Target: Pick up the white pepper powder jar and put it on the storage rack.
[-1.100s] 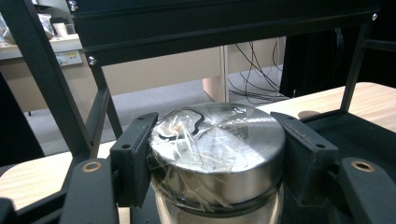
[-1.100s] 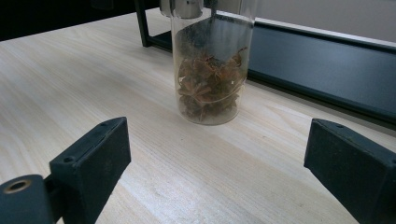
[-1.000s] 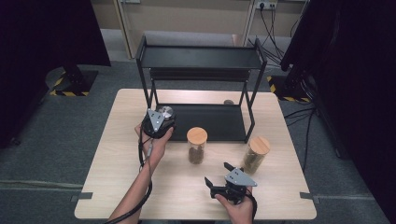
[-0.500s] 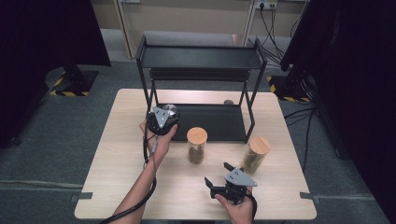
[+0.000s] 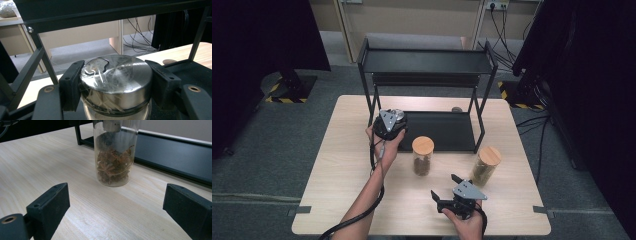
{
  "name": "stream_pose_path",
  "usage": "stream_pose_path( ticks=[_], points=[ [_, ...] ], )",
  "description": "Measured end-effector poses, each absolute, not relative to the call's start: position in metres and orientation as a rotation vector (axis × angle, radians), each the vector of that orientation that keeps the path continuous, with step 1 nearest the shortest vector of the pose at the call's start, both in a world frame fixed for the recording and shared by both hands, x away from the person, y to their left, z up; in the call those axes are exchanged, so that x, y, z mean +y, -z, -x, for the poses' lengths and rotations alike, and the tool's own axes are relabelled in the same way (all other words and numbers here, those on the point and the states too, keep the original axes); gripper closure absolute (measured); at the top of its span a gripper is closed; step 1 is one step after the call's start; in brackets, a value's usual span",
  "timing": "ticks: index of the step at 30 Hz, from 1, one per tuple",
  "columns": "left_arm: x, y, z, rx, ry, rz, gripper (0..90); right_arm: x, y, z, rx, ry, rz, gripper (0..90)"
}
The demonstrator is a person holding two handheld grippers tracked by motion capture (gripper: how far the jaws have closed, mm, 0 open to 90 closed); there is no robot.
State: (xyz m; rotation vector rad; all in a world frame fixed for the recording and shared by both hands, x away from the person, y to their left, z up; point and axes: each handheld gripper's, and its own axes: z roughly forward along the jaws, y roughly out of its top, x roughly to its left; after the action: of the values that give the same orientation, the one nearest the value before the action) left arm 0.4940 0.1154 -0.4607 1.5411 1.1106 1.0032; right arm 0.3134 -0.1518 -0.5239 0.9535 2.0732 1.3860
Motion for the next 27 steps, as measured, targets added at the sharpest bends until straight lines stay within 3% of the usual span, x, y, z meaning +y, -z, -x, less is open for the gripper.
stream_pose_path(
  ticks=[27],
  points=[
    [0.107, 0.474, -0.518, 1.135, -1.018, -1.573, 34.7, -0.152, 0.524, -0.313, 2.082, -1.393, -0.952, 7.0]
  ],
)
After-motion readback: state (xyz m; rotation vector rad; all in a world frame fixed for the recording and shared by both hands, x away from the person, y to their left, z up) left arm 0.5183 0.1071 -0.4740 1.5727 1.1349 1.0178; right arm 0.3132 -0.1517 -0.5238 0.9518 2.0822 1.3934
